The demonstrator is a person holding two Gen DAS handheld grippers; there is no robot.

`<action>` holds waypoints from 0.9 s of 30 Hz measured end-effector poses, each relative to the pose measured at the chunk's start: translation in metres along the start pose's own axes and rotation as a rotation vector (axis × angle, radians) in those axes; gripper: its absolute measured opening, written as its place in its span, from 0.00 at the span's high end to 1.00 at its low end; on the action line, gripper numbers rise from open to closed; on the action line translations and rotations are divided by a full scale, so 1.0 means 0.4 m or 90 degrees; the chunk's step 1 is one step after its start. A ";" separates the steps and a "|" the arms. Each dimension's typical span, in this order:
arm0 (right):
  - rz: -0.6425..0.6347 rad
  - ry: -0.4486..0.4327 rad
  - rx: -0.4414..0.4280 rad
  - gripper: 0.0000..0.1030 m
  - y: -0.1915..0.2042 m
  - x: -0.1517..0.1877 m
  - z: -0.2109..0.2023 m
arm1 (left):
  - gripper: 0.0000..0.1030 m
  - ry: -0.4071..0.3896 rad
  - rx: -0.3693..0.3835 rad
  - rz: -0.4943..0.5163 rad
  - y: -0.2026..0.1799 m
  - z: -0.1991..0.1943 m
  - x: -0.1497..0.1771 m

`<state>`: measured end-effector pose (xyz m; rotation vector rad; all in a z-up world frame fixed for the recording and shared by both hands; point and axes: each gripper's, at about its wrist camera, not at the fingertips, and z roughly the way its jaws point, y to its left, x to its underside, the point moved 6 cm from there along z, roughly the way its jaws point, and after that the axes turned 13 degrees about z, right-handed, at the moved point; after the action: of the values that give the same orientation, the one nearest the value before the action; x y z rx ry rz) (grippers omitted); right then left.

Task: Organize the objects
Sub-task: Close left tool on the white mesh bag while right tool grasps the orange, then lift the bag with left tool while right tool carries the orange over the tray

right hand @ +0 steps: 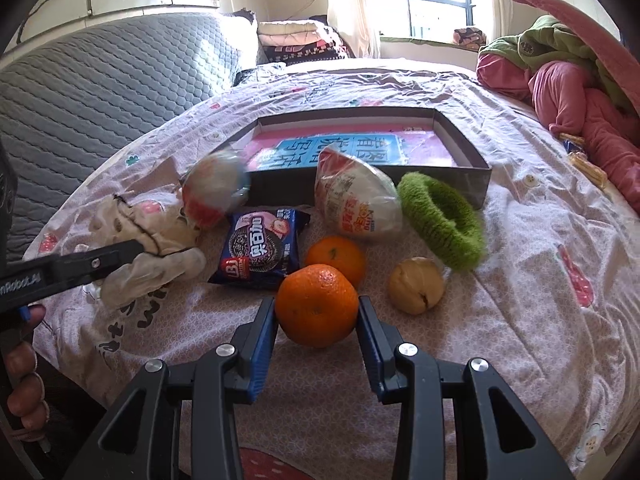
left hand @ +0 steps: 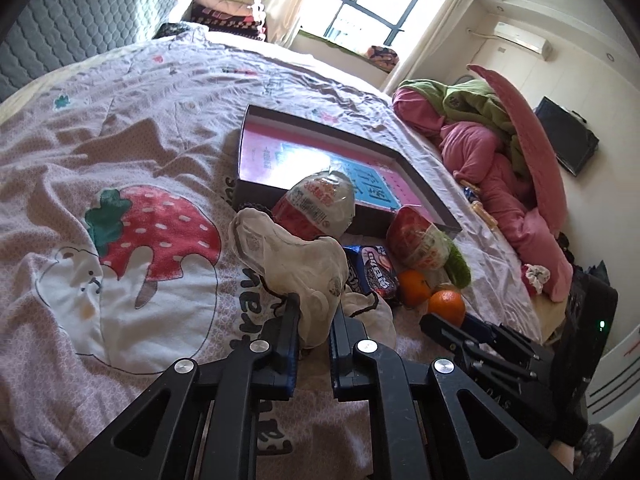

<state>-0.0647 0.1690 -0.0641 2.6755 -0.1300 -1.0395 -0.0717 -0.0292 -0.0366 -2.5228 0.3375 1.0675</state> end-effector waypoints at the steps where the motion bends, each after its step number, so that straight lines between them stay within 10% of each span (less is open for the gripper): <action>1: 0.001 -0.004 -0.001 0.61 -0.002 -0.003 -0.005 | 0.89 -0.008 -0.009 0.010 -0.001 -0.010 -0.002; 27: -0.036 -0.115 -0.018 0.61 -0.006 -0.092 -0.116 | 0.89 -0.096 -0.023 0.059 -0.105 -0.041 -0.103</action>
<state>-0.0608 0.1879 -0.0081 2.5701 -0.0754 -1.2911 -0.0743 0.0043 0.0141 -2.4596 0.3981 1.3018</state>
